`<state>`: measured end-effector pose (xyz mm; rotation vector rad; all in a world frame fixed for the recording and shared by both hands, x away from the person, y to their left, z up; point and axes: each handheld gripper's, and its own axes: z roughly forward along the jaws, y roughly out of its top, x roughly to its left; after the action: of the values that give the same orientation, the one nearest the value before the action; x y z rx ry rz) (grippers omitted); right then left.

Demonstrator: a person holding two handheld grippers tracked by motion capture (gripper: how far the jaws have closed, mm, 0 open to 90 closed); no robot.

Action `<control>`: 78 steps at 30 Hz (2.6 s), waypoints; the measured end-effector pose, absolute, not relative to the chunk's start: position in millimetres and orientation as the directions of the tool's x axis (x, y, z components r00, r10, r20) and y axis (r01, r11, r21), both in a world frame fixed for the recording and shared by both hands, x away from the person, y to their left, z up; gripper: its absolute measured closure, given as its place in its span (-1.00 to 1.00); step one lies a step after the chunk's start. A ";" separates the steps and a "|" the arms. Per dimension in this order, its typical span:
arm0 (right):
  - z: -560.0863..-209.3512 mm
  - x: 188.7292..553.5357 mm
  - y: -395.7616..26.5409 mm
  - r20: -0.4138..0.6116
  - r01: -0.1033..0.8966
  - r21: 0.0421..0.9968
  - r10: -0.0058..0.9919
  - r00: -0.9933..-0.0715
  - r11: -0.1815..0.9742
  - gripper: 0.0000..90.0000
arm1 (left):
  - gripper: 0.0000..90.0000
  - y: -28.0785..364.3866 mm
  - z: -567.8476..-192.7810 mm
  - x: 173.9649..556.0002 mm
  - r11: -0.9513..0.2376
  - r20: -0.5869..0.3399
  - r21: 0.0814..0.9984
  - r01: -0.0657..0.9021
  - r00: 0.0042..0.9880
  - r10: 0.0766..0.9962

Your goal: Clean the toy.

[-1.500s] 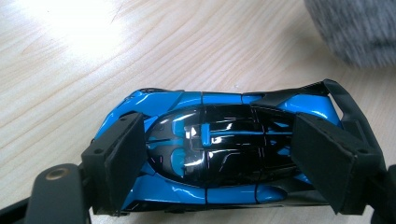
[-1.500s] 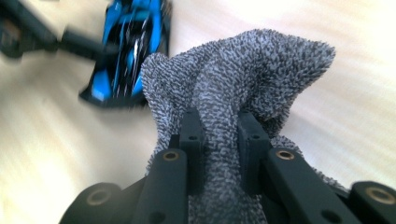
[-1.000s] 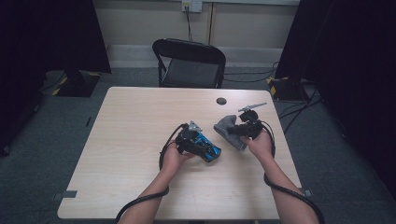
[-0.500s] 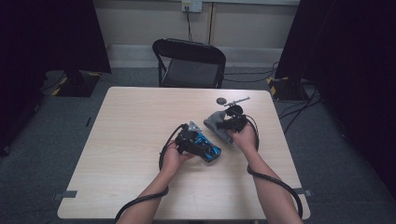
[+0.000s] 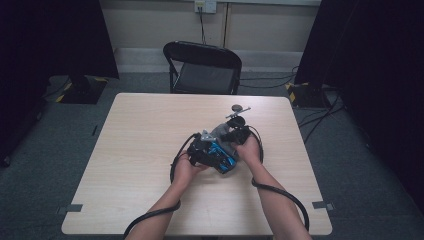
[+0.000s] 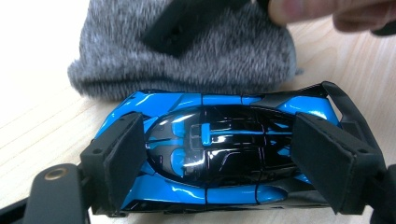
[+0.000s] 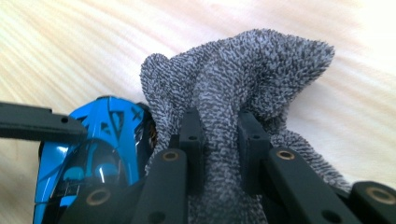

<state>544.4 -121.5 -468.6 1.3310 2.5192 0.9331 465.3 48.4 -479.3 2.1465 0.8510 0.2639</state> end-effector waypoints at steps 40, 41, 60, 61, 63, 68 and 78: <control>-476.8 506.1 -161.1 0.198 0.670 0.596 0.727 -0.657 0.443 0.67 | -0.59 46.9 -477.6 465.0 -0.472 -0.085 0.731 0.493 0.752 0.654; -477.2 504.5 -162.9 0.201 0.670 0.598 0.727 -0.657 0.440 0.67 | -0.59 46.9 -477.7 465.1 -0.472 -0.084 0.732 0.492 0.752 0.654; -476.5 475.8 -190.9 0.221 0.671 0.597 0.714 -0.665 0.440 0.67 | -0.58 45.3 -476.4 465.0 -0.474 -0.085 0.724 0.500 0.747 0.659; -476.1 473.6 -192.6 0.222 0.671 0.597 0.713 -0.665 0.440 0.67 | -0.58 45.2 -476.3 465.3 -0.477 -0.084 0.723 0.499 0.749 0.657; -475.4 470.3 -194.9 0.221 0.671 0.595 0.713 -0.666 0.442 0.67 | -0.58 45.2 -475.9 465.4 -0.481 -0.081 0.721 0.499 0.750 0.656; -475.1 462.0 -203.7 0.228 0.672 0.595 0.709 -0.667 0.441 0.67 | -0.57 44.8 -476.0 464.9 -0.477 -0.085 0.722 0.502 0.748 0.659; -473.3 451.6 -215.9 0.245 0.679 0.579 0.699 -0.672 0.451 0.67 | -0.56 44.5 -475.4 464.5 -0.481 -0.078 0.720 0.500 0.747 0.660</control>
<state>451.6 -215.9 -473.3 1.2589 2.6512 1.0366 464.5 44.5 -475.4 2.1819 0.8675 0.2689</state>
